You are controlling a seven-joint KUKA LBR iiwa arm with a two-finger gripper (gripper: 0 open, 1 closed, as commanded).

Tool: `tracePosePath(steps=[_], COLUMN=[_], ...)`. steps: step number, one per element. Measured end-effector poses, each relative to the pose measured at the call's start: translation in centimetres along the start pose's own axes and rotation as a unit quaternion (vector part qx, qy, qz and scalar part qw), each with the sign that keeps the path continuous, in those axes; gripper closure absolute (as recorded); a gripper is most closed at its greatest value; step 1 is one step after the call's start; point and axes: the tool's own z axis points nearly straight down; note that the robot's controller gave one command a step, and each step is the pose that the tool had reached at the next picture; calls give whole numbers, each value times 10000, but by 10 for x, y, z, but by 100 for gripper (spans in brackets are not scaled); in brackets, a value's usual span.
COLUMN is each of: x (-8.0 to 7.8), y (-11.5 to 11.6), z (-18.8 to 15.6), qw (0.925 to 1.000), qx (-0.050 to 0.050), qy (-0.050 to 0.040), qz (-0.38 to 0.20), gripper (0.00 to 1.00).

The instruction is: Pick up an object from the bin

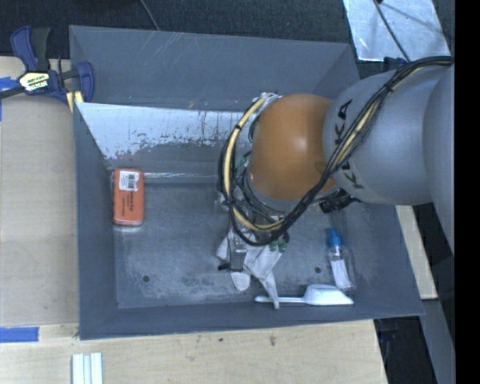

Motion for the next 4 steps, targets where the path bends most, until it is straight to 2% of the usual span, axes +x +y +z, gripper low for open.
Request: tracePosePath(steps=[1, 2, 3, 4], x=[-2, -6, -18, -24], y=[0, -49, -71, -58], z=[-5, 20, 44, 52], qw=[10000, 9995, 9999, 9994], qx=[-4, -4, 16, -8], qy=[-39, -46, -43, -48], qz=[12, -327, -146, -330], gripper=[0, 0, 0, 0])
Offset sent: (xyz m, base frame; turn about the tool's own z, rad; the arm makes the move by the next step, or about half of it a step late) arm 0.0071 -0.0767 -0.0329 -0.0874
